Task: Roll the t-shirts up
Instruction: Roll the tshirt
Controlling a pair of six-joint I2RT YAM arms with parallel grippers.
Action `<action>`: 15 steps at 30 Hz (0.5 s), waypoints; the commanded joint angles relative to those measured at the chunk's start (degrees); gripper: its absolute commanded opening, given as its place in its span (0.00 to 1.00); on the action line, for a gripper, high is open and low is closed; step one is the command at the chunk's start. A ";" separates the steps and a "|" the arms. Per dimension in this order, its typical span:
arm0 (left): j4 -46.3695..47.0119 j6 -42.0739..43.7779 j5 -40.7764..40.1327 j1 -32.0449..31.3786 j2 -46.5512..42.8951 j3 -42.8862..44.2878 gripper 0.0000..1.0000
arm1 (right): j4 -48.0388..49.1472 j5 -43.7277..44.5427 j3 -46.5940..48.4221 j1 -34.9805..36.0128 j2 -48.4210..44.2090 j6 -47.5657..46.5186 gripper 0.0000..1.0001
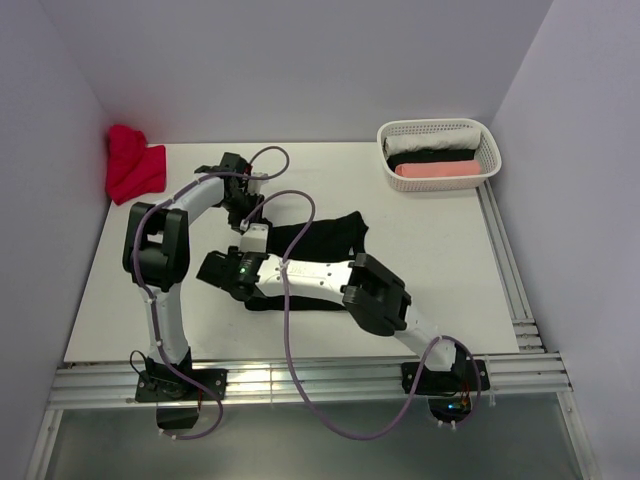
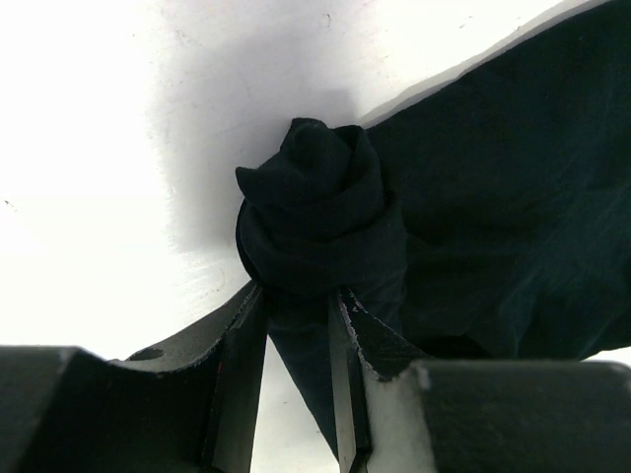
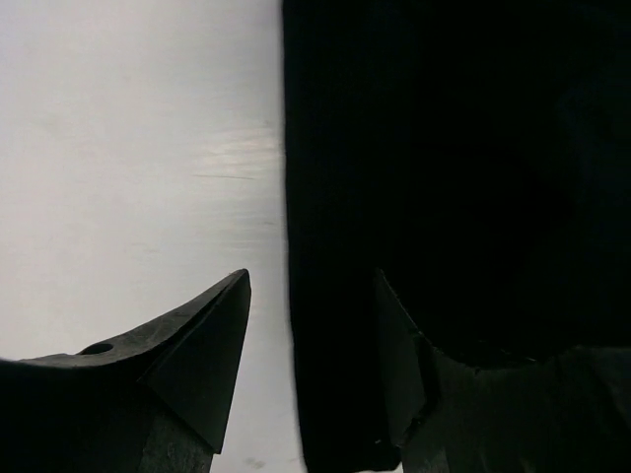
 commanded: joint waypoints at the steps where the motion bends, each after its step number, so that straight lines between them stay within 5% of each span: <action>1: 1.03 -0.36 -2.76 -0.55 1.05 1.67 0.34 | -9.51 4.56 2.77 -0.34 0.46 -0.93 0.60; 5: 0.68 -0.19 -2.76 -0.64 1.23 2.20 0.35 | -8.63 3.95 0.05 -0.78 -0.33 -1.02 0.57; 12: 0.32 0.43 -1.61 -0.64 0.96 2.99 0.44 | -3.73 2.28 -8.38 -1.66 -4.54 0.91 0.29; 15: -0.11 1.13 -0.82 -0.64 0.61 3.52 0.50 | 3.11 0.96 -14.97 -2.01 -8.49 1.36 0.25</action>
